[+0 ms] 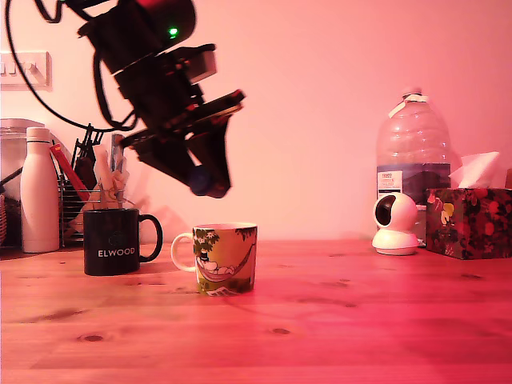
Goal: Pick up the coffee capsules from the table one by one and drop them inside the nearest coffee cup
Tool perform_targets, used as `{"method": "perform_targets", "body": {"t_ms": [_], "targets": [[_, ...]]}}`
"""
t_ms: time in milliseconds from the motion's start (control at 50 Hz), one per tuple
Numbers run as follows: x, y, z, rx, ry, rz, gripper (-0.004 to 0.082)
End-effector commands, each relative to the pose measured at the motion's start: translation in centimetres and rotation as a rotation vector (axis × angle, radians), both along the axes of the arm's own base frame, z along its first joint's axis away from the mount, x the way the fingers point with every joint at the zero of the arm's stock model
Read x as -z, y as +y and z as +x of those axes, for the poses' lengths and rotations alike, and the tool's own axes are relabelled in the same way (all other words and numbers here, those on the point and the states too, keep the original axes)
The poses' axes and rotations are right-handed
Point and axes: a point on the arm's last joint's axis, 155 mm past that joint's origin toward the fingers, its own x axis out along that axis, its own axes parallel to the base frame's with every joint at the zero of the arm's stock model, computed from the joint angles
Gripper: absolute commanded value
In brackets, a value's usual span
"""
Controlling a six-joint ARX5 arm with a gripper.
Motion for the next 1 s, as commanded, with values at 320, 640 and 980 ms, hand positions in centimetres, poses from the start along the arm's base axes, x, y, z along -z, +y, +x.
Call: {"method": "perform_targets", "body": {"t_ms": [320,640,980], "targets": [[-2.1,-0.2,0.2,0.069,-0.028,-0.015,0.0267],[-1.5,-0.7,0.6,0.106,0.027,0.046,0.0267],[-1.3,-2.1,0.9,0.157,0.074,0.103,0.0267]]}}
